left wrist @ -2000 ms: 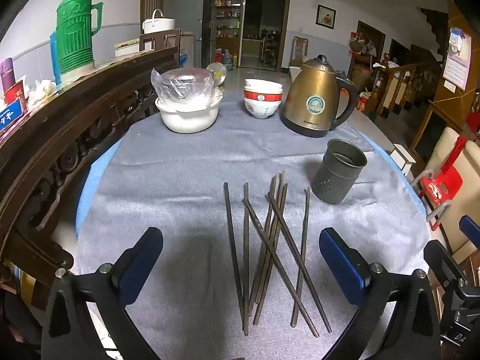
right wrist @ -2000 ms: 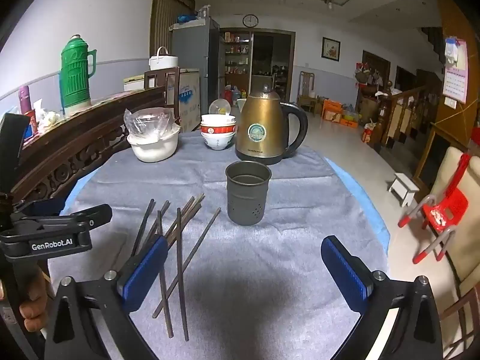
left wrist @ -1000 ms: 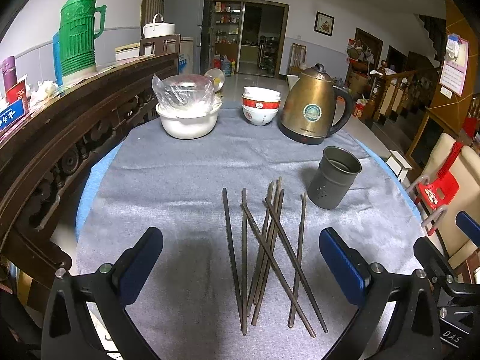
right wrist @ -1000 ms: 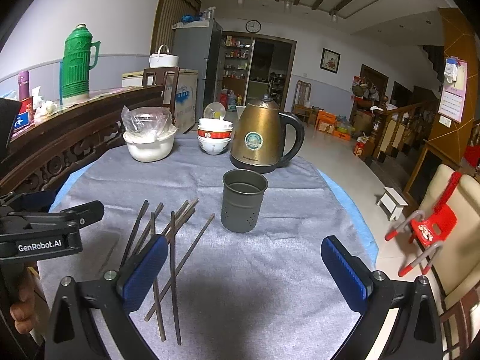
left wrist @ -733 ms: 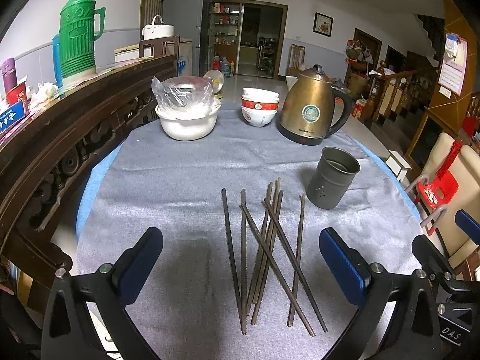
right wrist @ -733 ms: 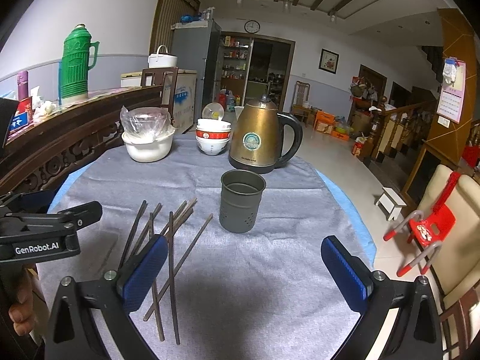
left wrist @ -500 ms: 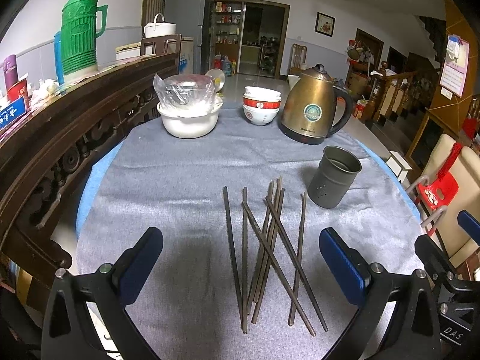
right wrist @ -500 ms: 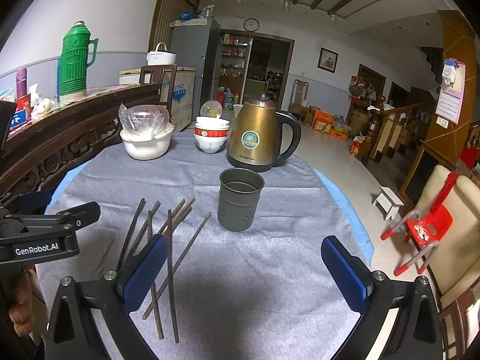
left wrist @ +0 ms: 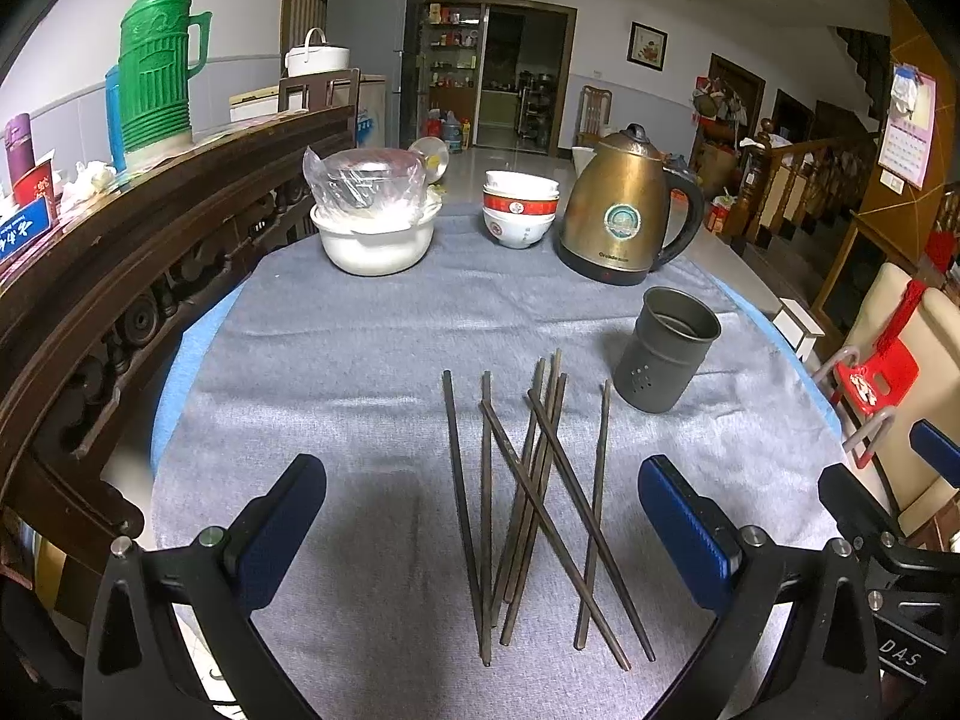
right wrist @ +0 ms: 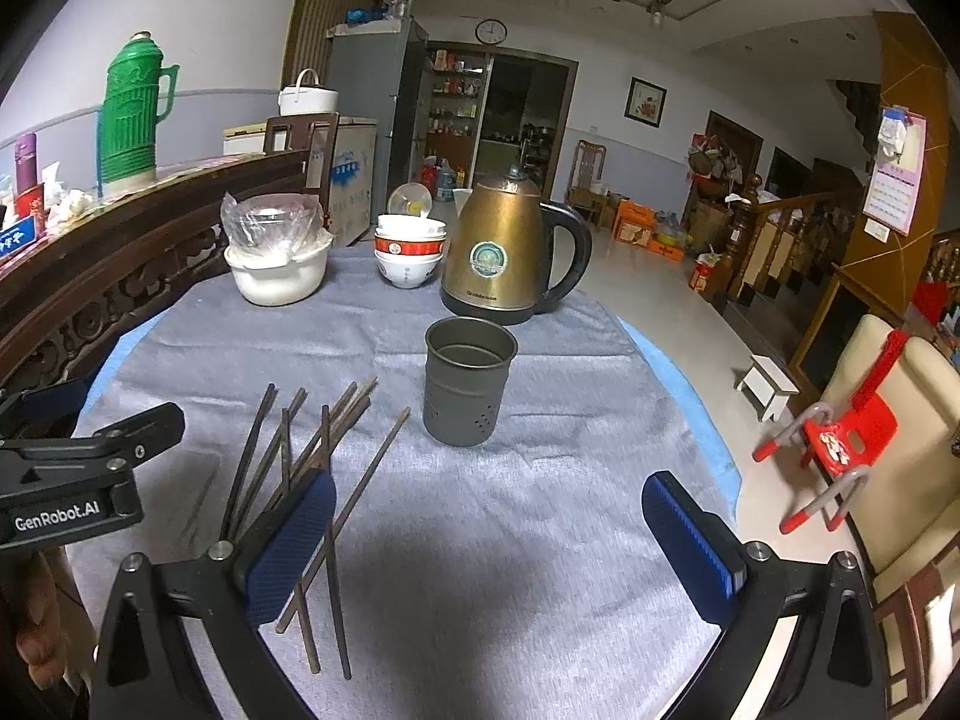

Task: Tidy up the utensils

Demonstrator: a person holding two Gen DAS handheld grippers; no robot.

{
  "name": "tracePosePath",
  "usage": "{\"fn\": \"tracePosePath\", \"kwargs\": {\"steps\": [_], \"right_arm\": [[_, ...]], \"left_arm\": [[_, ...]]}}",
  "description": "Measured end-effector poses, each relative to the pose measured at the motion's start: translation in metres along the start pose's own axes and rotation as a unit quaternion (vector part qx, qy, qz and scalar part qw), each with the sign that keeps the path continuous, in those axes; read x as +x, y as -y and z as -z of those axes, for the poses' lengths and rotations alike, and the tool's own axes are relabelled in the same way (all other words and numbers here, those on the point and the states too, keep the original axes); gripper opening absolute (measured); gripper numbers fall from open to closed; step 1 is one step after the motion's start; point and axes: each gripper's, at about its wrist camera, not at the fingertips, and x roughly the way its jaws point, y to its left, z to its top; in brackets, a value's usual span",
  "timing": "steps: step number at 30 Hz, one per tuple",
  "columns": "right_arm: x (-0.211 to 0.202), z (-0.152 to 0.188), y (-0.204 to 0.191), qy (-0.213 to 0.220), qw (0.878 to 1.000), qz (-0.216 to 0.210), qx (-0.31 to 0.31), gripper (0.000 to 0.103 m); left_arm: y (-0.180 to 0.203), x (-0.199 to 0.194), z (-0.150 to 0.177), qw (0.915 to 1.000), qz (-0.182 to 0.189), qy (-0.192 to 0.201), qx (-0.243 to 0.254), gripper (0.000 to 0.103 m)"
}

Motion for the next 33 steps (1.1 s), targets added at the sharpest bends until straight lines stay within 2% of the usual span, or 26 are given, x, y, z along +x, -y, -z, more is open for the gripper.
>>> {"fn": "tracePosePath", "kwargs": {"steps": [33], "right_arm": [[0.0035,0.0005,0.0009,-0.01,1.0,0.006,0.0,0.103]], "left_arm": [[-0.0013,0.0009,0.001,1.0,0.0,0.0,-0.001,0.103]]}}
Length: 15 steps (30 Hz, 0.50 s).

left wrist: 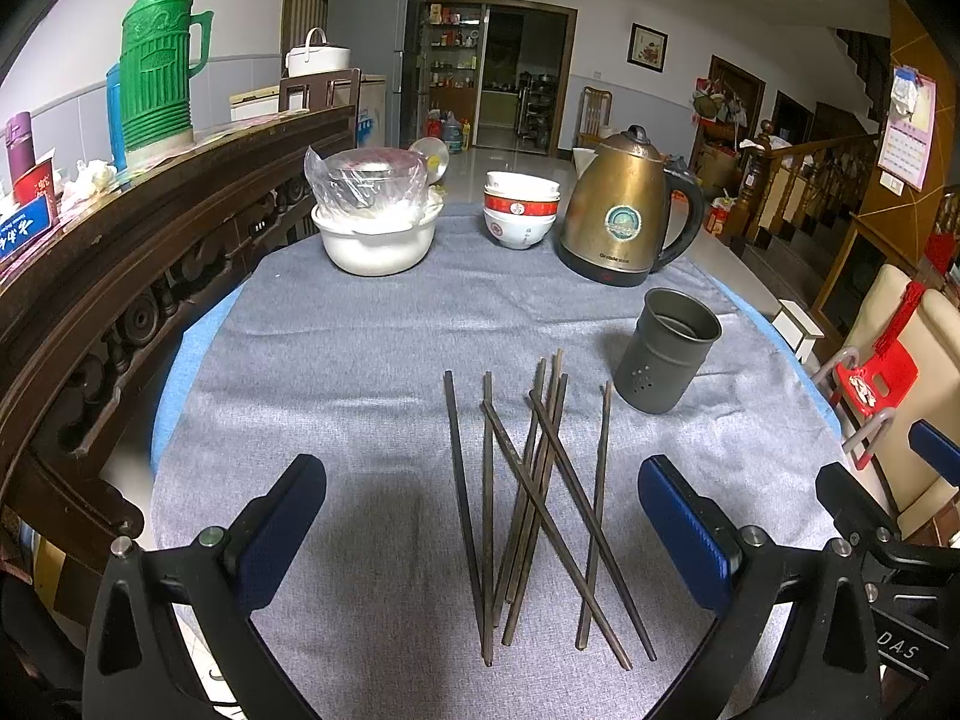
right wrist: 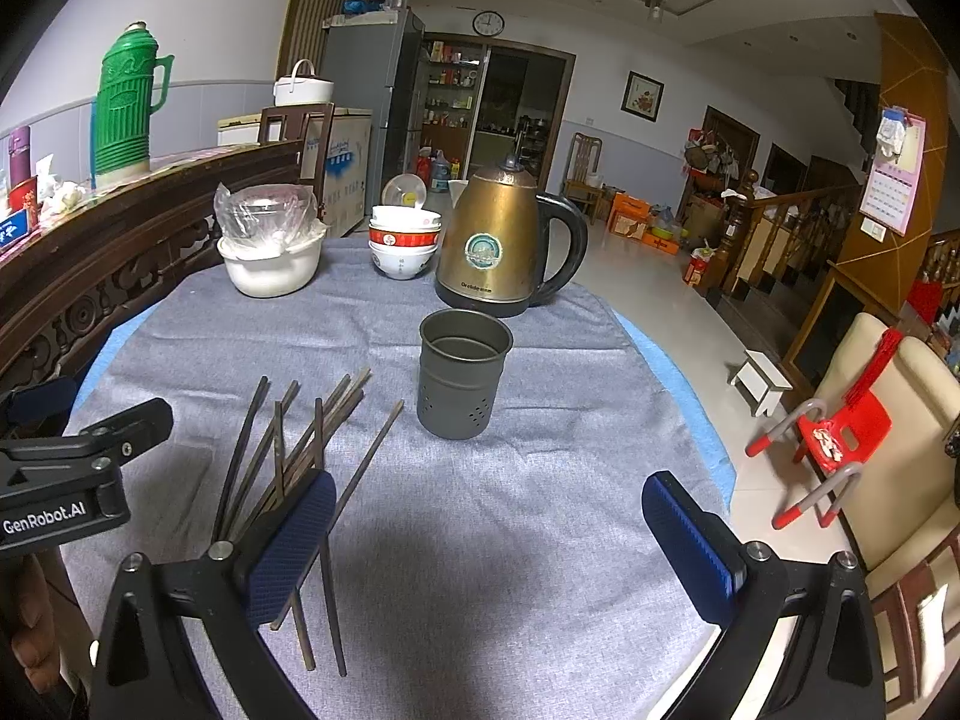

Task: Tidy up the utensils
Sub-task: 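Grasp a dark chopstick with the right tool while the left tool grasps another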

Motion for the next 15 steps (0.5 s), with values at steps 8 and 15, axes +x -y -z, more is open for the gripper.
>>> {"fn": "tracePosePath", "kwargs": {"steps": [8,15], "right_arm": [[0.005,0.001,0.003,-0.011,1.0,-0.021,0.009,0.103],[0.068,0.031,0.028,-0.138,0.974,-0.153,0.096,0.097]], "left_arm": [[-0.006,0.006,0.002,1.0,-0.001,-0.009,0.002,0.103],[-0.061,0.039,0.028,0.9953,-0.026,-0.072,-0.059,0.103]]}}
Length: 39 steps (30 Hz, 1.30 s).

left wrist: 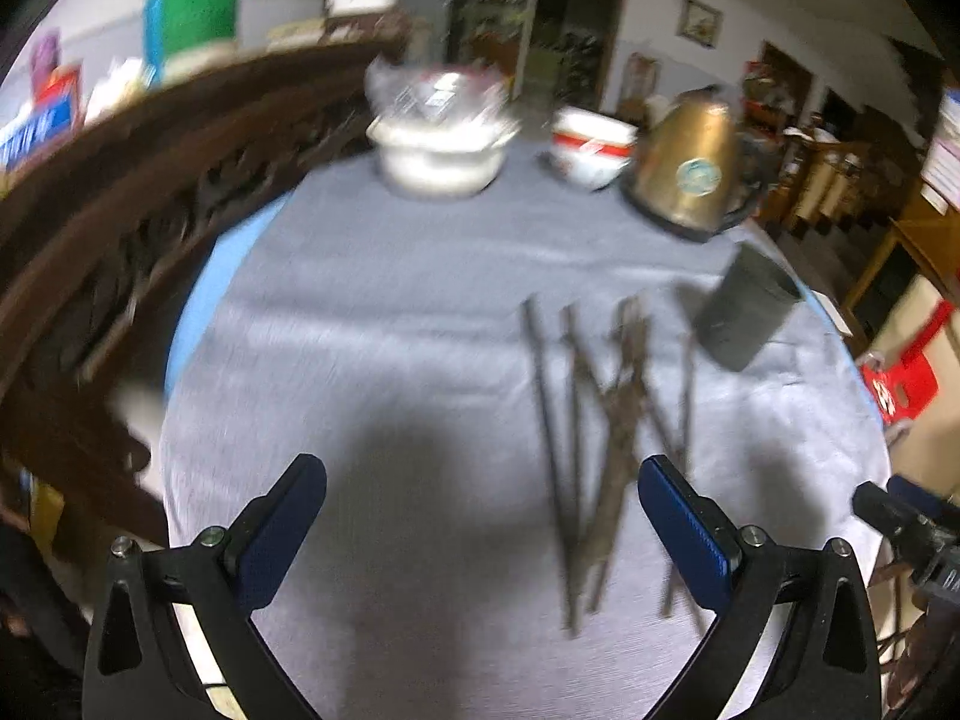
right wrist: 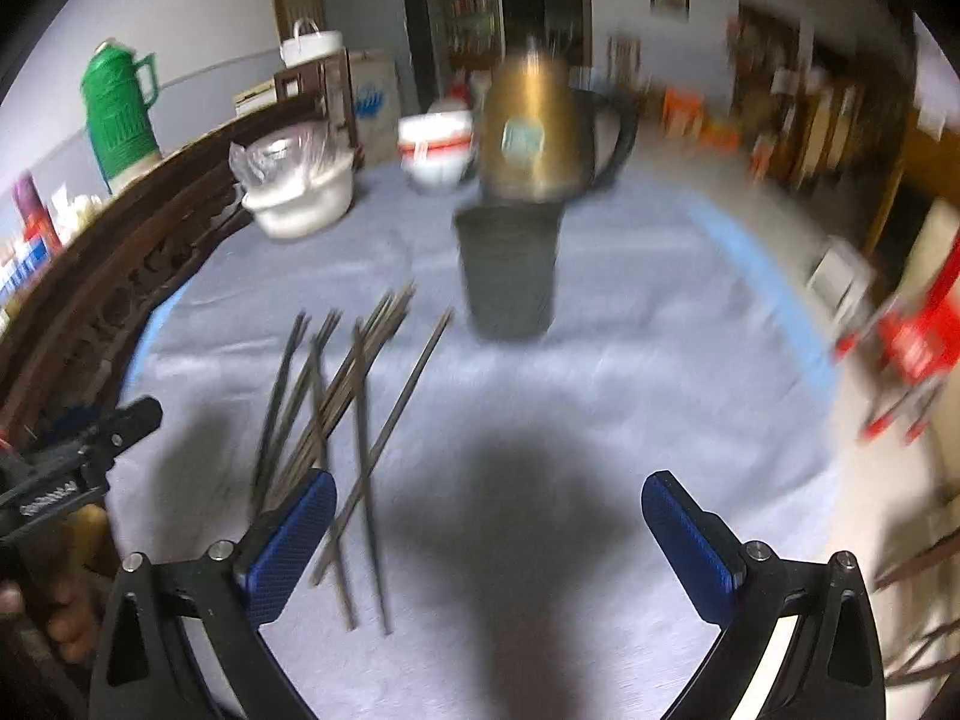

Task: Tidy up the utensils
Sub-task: 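Grasp a dark chopstick with the right tool while the left tool grasps another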

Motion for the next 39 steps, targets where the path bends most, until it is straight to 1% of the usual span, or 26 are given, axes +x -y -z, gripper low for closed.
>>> {"fn": "tracePosePath", "kwargs": {"steps": [1,2,4,6,9,11,13,15,18,20,21,23,26,27,31,34,37,39], "right_arm": [[0.009,0.0,0.004,-0.014,1.0,-0.014,0.013,0.089],[0.016,0.0,0.006,-0.024,0.999,-0.023,0.02,0.086],[0.031,-0.003,0.007,-0.045,0.998,-0.037,0.033,0.075],[0.045,-0.006,0.001,-0.065,0.996,-0.055,0.031,0.071],[0.065,-0.012,-0.017,-0.084,0.994,-0.072,0.004,0.071],[0.077,-0.02,-0.03,-0.095,0.992,-0.079,-0.013,0.068],[0.09,-0.03,-0.042,-0.105,0.991,-0.08,-0.034,0.054],[0.102,-0.039,-0.05,-0.114,0.989,-0.079,-0.053,0.047],[0.127,-0.054,-0.067,-0.133,0.985,-0.072,-0.089,0.045],[0.14,-0.059,-0.074,-0.144,0.982,-0.068,-0.102,0.04],[0.145,-0.061,-0.076,-0.149,0.981,-0.067,-0.106,0.04],[0.156,-0.061,-0.078,-0.162,0.979,-0.062,-0.11,0.036],[0.162,-0.062,-0.076,-0.173,0.976,-0.075,-0.104,0.021],[0.162,-0.063,-0.075,-0.175,0.976,-0.078,-0.103,0.007],[0.154,-0.068,-0.063,-0.166,0.978,-0.102,-0.075,0.007],[0.144,-0.07,-0.049,-0.152,0.981,-0.11,-0.055,0.007],[0.128,-0.066,-0.026,-0.138,0.984,-0.11,-0.032,0.007],[0.125,-0.061,-0.017,-0.135,0.985,-0.107,-0.022,0.007]], "left_arm": [[-0.008,0.006,0.002,0.9999,-0.005,-0.01,-0.01,0.103],[-0.013,0.011,0.003,0.9997,-0.009,-0.017,-0.017,0.102],[-0.018,0.019,0.004,0.9992,-0.013,-0.031,-0.022,0.102],[-0.019,0.025,0.004,0.999,-0.016,-0.04,-0.017,0.102],[-0.014,0.033,0.003,0.9986,-0.018,-0.05,-0.005,0.102],[-0.013,0.039,0.003,0.9982,-0.017,-0.057,0.0,0.102],[-0.013,0.044,0.004,0.9978,-0.014,-0.065,0.0,0.102],[-0.013,0.046,0.004,0.9975,-0.012,-0.07,0.001,0.102],[-0.015,0.049,0.003,0.9973,-0.009,-0.072,0.001,0.102],[-0.018,0.05,-0.001,0.9973,-0.005,-0.073,-0.003,0.102],[-0.019,0.051,-0.003,0.9973,-0.003,-0.073,-0.004,0.102],[-0.018,0.053,-0.006,0.9973,0.0,-0.073,-0.005,0.102],[-0.017,0.058,-0.011,0.997,0.005,-0.077,-0.007,0.102],[-0.016,0.061,-0.014,0.9967,0.009,-0.08,-0.006,0.102],[-0.007,0.074,-0.024,0.9954,0.015,-0.094,-0.004,0.101],[-0.002,0.084,-0.035,0.994,0.025,-0.107,-0.007,0.097],[0.005,0.098,-0.048,0.9921,0.023,-0.123,-0.006,0.09],[0.009,0.107,-0.054,0.9901,0.021,-0.138,-0.008,0.081]]}}
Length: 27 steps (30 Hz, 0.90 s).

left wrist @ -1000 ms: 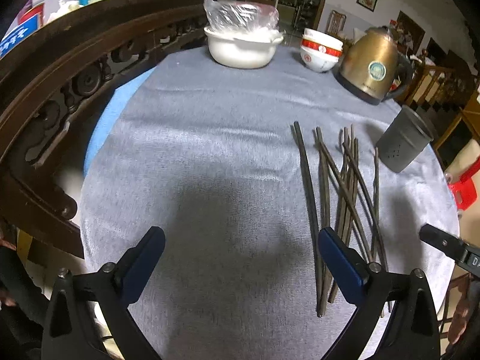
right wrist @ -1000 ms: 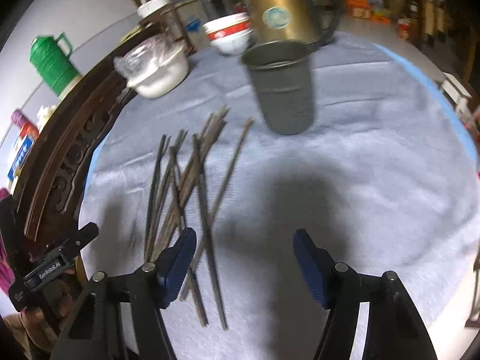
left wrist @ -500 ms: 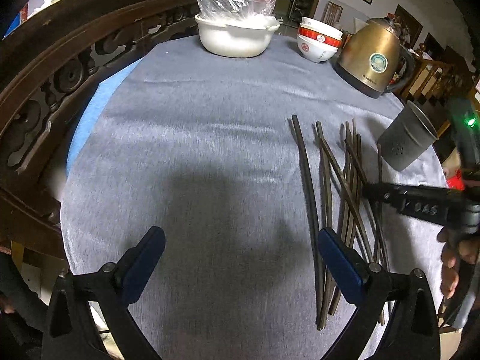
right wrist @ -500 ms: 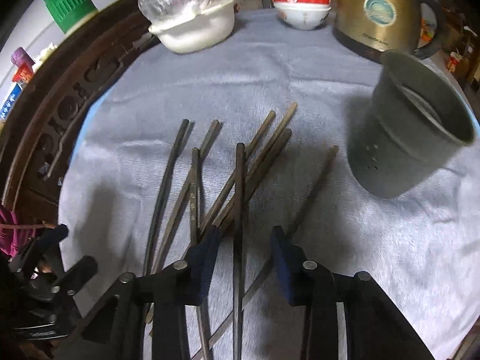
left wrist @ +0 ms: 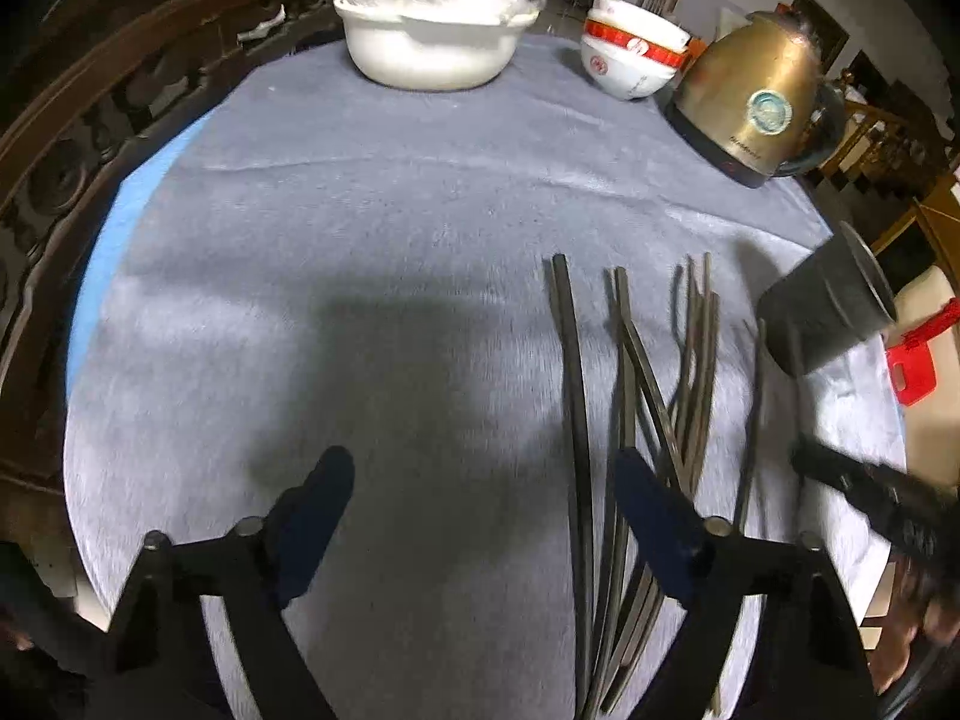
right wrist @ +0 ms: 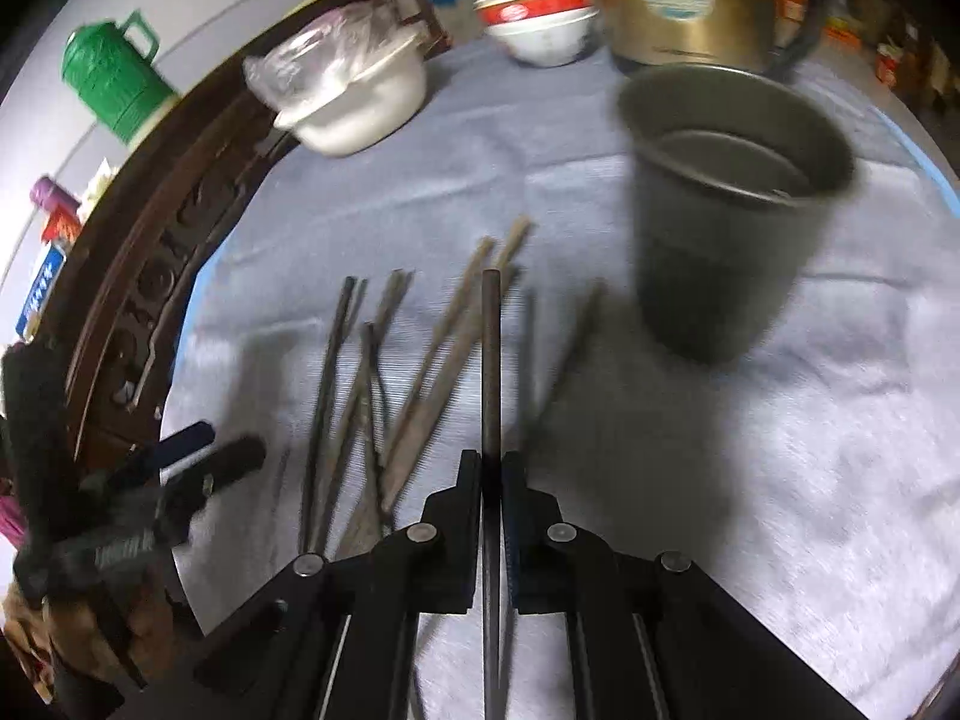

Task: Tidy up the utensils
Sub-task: 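Grasp a dark chopstick with the right tool while the left tool grasps another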

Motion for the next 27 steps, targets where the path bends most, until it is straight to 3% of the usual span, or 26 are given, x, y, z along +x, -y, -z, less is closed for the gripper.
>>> {"fn": "tracePosePath", "kwargs": {"steps": [5,8,10,11,12,16,21,27], "right_arm": [[0.003,0.009,0.023,-0.007,1.0,-0.002,0.024,0.007],[0.01,0.014,0.03,-0.019,0.999,-0.008,0.028,0.007],[0.015,0.017,0.033,-0.03,0.999,-0.008,0.027,0.007],[0.017,0.017,0.032,-0.027,0.999,-0.011,0.027,0.007],[0.018,0.017,0.033,-0.028,0.999,-0.013,0.028,0.008],[0.017,0.016,0.038,-0.048,0.998,-0.018,0.025,0.009],[0.023,-0.001,0.043,-0.108,0.994,-0.025,0.013,0.01],[0.041,-0.027,0.019,-0.195,0.98,0.029,-0.033,0.01]], "left_arm": [[0.01,0.027,-0.025,0.9985,-0.006,-0.054,-0.005,0.067],[0.022,0.035,-0.031,0.9975,-0.018,-0.067,0.01,0.061],[0.028,0.038,-0.033,0.9966,-0.04,-0.067,0.028,0.044],[0.03,0.038,-0.034,0.9956,-0.051,-0.07,0.036,0.023],[0.03,0.039,-0.035,0.9949,-0.055,-0.075,0.039,0.009],[0.024,0.04,-0.039,0.991,-0.039,-0.113,0.059,0.007],[0.022,0.043,-0.041,0.9791,-0.043,-0.166,0.11,0.008],[0.033,0.05,-0.046,0.9737,-0.059,-0.175,0.134,0.009]]}}
